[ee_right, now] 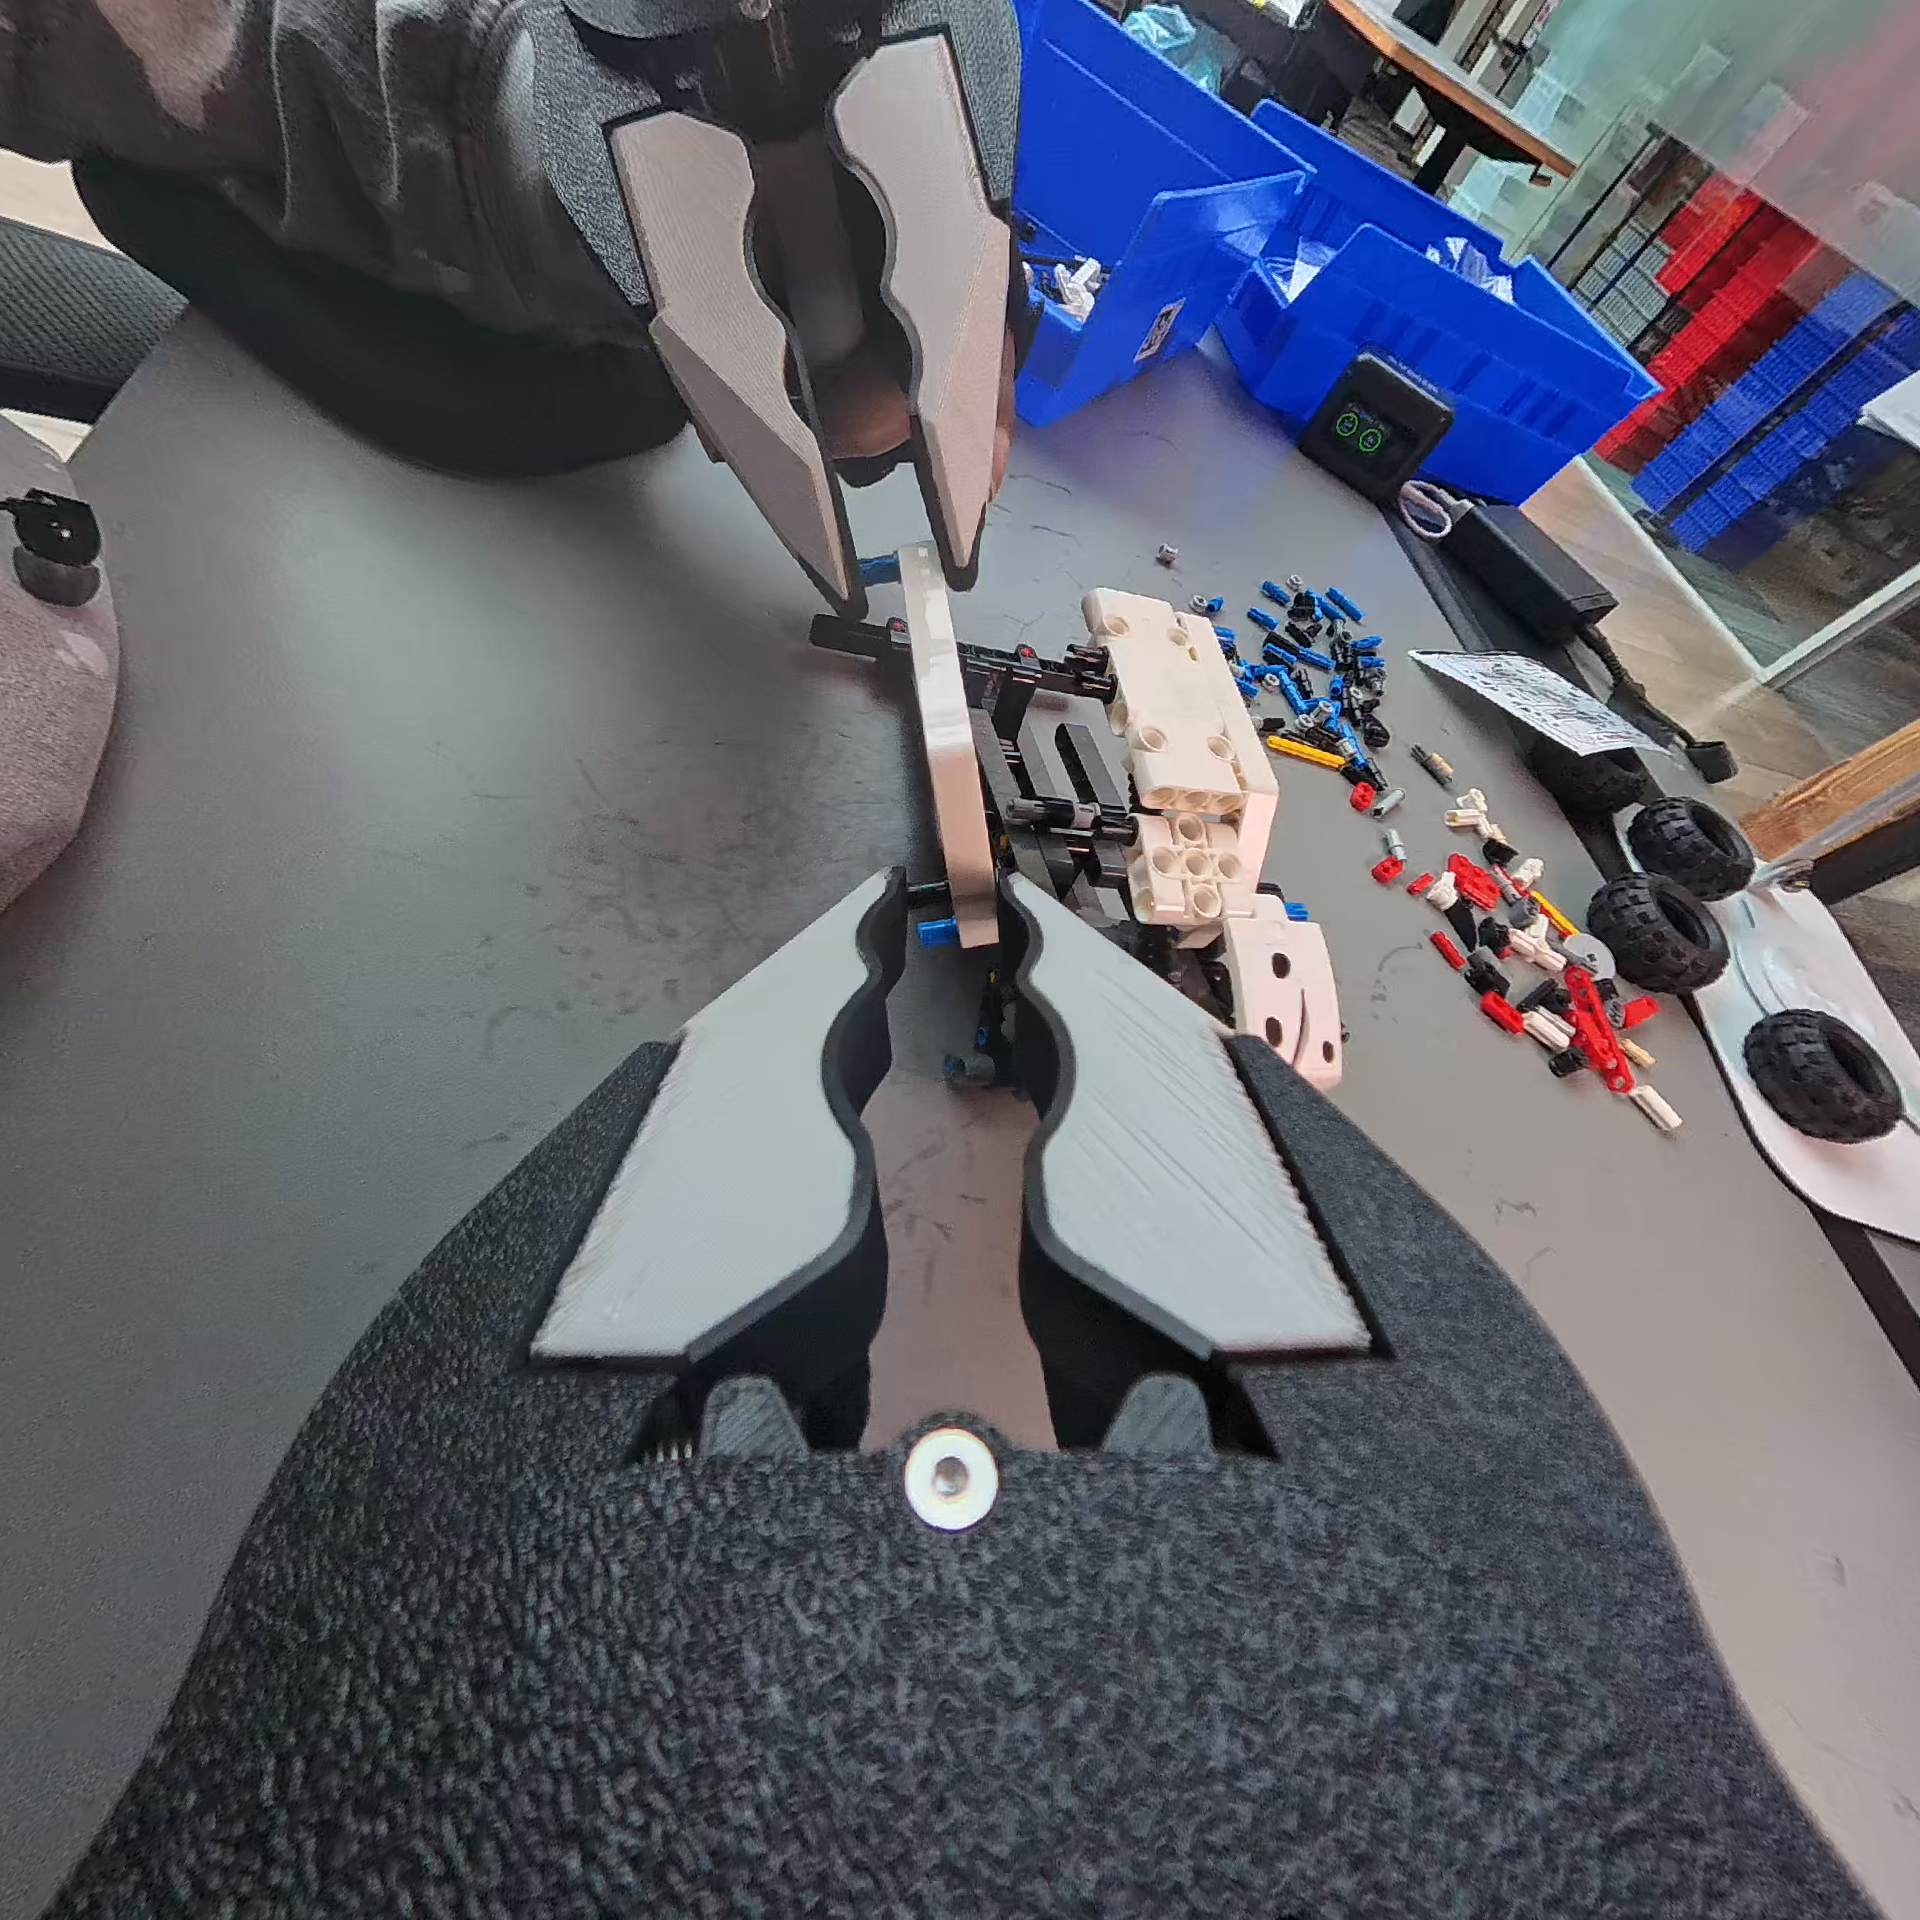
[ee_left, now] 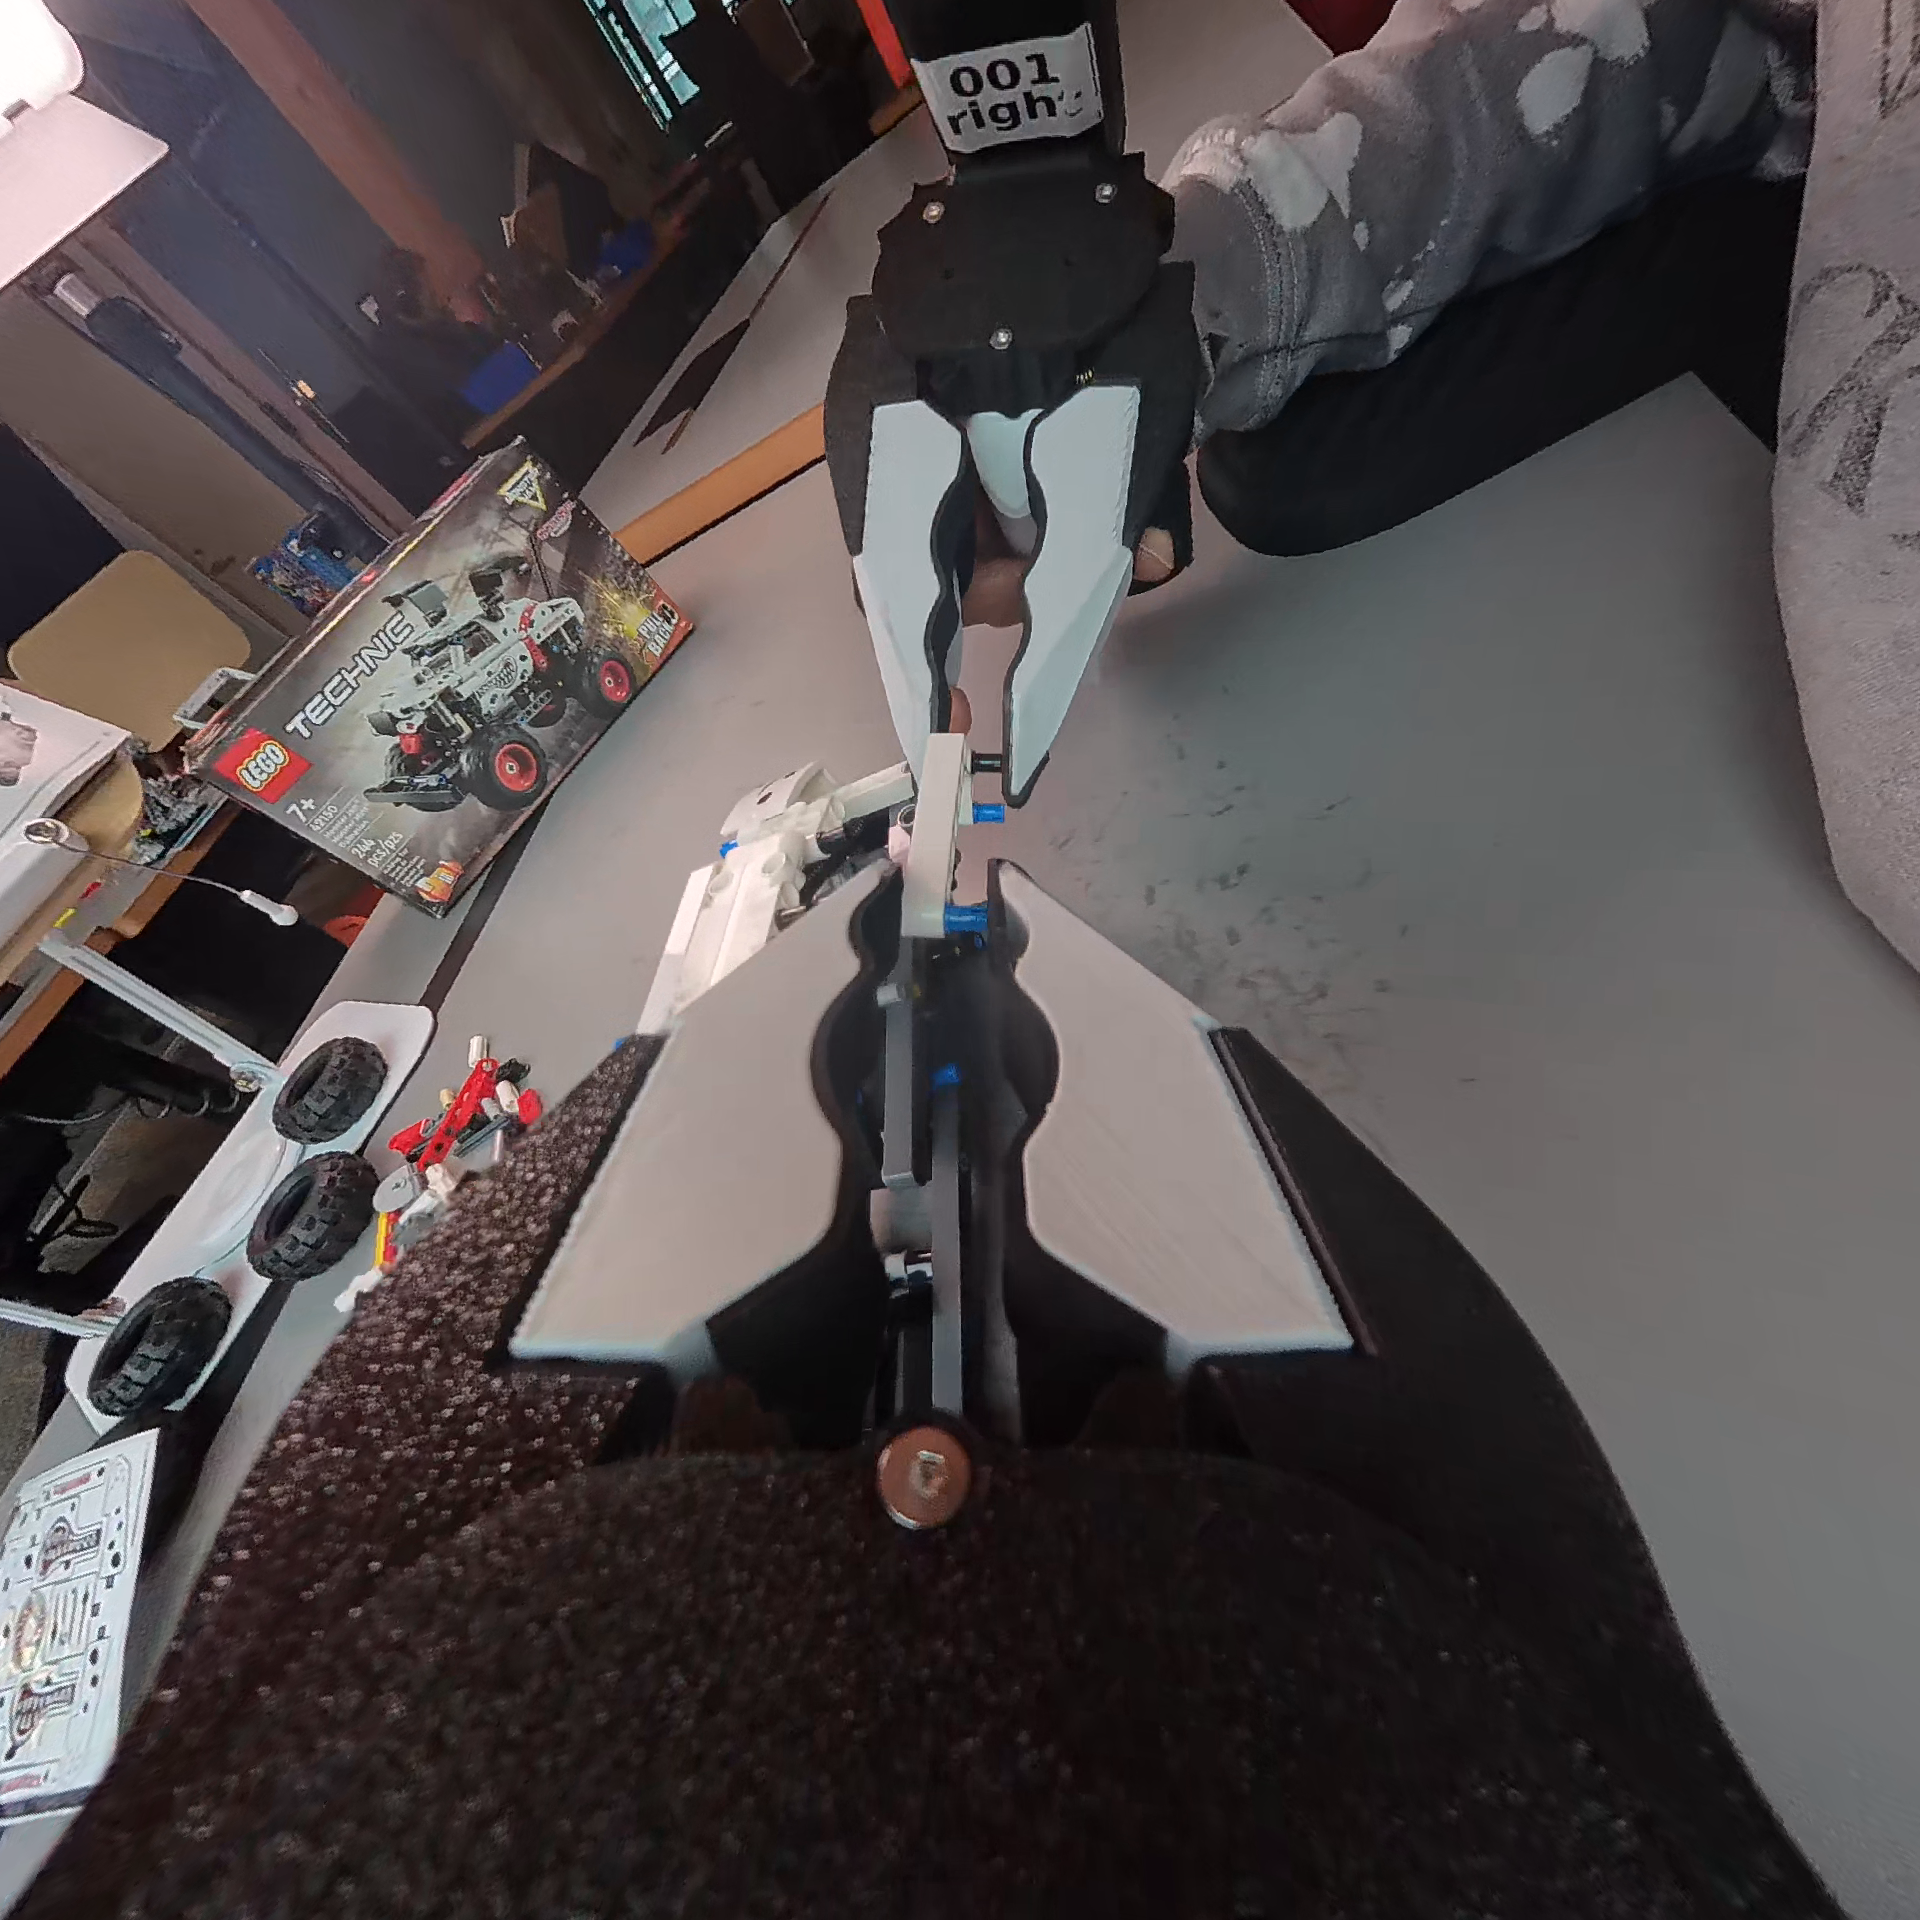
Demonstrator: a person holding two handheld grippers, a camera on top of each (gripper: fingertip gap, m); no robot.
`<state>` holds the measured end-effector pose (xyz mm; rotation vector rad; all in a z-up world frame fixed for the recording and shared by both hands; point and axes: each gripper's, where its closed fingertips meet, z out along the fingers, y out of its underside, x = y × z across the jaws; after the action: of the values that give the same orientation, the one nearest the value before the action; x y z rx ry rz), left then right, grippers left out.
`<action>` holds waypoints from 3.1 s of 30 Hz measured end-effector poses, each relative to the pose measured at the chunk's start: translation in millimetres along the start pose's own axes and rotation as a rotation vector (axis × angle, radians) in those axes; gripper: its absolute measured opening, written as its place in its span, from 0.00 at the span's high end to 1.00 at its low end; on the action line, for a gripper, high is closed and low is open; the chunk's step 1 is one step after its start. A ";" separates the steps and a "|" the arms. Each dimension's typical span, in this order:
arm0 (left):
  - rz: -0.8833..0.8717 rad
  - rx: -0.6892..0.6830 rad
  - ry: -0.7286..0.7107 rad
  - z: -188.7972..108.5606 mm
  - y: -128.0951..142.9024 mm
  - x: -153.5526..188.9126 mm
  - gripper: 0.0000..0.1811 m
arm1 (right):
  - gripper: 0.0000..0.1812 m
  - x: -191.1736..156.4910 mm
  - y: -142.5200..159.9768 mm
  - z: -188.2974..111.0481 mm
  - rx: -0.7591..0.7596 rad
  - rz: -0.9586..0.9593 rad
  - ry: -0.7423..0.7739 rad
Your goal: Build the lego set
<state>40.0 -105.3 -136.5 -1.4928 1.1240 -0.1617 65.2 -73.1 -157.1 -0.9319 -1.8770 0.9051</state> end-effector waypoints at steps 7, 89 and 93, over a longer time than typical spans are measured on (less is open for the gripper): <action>-0.191 -0.017 0.119 3.9 13.7 10.0 0.91 | 0.91 -3.9 3.7 -0.6 -0.013 -0.008 -0.018; -0.395 0.010 0.183 12.1 8.7 13.9 0.95 | 0.95 -9.5 -11.2 7.8 0.120 0.114 -0.038; -0.389 0.014 0.183 11.5 8.1 14.0 0.95 | 0.95 -10.1 -11.8 8.2 0.129 0.128 -0.046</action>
<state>50.5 -105.8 -153.3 -1.6983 0.9603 -0.5827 58.7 -89.2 -153.9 -0.9678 -1.7903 1.1197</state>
